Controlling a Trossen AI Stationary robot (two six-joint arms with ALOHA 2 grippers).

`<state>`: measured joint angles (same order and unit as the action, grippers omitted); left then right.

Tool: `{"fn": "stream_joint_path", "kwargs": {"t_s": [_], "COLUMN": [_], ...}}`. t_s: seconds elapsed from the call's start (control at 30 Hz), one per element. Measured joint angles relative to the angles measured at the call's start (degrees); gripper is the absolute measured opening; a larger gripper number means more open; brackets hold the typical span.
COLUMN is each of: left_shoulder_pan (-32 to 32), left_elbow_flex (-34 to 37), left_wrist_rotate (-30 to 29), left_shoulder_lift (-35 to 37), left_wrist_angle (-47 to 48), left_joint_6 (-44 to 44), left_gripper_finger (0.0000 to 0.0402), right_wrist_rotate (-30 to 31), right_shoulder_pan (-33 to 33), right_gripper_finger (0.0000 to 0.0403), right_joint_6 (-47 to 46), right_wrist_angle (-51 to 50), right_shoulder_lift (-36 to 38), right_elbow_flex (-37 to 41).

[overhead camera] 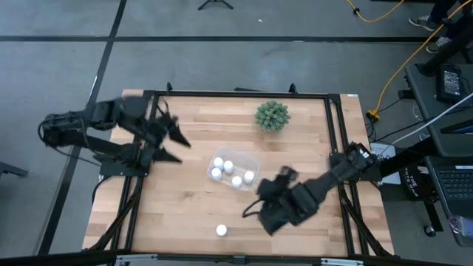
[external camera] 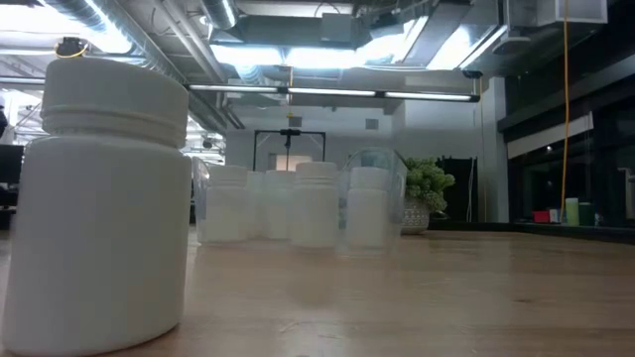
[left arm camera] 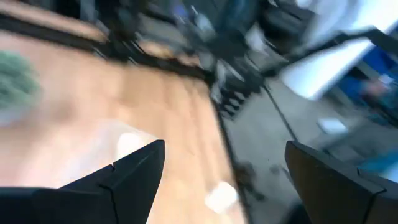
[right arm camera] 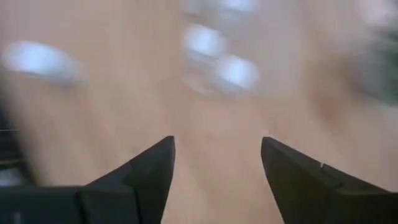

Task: Pick and place pill bottles into a basket
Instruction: Put the white pill bottle into the transparent bin

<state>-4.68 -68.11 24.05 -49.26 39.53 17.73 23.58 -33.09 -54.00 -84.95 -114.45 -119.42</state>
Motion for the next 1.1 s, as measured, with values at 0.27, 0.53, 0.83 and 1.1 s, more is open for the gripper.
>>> {"fn": "stream_joint_path", "kwargs": {"t_s": [0.27,0.53,0.83,1.1], "left_shoulder_pan": [26.7,35.4,38.5,39.9], "left_elbow_flex": [2.3,3.8,-3.1,-4.8], "left_wrist_rotate": [-15.9,-34.2,-31.5,-31.4], "left_shoulder_lift": [-10.7,-30.9,-44.3,-48.4], "left_wrist_angle": [-2.5,-1.4,-1.8,-3.2], "left_joint_6": [6.6,1.2,-3.8,-9.5], "left_gripper_finger": [0.0324,0.0324,0.0325,0.0346], "right_wrist_rotate": [12.2,13.2,13.2,13.8], "right_shoulder_pan": [-5.4,-5.4,-5.3,-5.3], "right_gripper_finger": [0.0212,0.021,0.021,0.021], "right_joint_6": [-8.9,-6.6,-7.2,-7.7], "right_wrist_angle": [-4.5,-5.0,-2.7,1.2], "right_shoulder_lift": [3.1,2.9,2.9,2.9], "right_elbow_flex": [4.0,4.5,4.5,4.5]}}
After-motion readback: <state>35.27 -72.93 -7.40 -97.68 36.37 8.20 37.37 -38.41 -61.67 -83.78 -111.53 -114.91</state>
